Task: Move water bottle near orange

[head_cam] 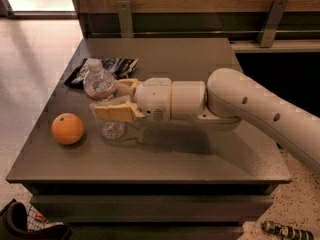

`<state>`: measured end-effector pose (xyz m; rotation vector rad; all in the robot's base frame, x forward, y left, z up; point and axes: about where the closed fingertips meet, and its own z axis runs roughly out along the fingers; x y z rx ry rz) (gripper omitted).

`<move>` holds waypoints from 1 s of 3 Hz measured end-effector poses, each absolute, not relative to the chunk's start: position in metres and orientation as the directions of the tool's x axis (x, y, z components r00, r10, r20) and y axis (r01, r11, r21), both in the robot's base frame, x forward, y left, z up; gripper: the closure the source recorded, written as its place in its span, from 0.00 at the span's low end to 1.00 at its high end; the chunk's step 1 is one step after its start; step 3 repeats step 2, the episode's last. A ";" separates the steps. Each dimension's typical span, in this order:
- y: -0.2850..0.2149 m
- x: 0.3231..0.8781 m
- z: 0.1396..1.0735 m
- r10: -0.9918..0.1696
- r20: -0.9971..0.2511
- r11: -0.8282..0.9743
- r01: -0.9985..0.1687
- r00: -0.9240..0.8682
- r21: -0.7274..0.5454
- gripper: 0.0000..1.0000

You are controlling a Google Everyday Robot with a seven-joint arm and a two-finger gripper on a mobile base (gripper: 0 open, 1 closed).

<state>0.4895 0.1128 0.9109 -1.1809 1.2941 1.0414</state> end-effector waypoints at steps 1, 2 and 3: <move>0.115 0.488 0.911 -0.078 -0.996 0.131 -0.990 0.038 -0.048 0.09; 0.116 0.487 0.912 -0.078 -0.996 0.127 -0.991 0.039 -0.049 0.00; 0.116 0.487 0.912 -0.078 -0.996 0.127 -0.991 0.039 -0.049 0.00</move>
Offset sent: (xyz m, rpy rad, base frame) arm -0.0010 0.0017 0.0005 -0.0004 -0.0009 0.0034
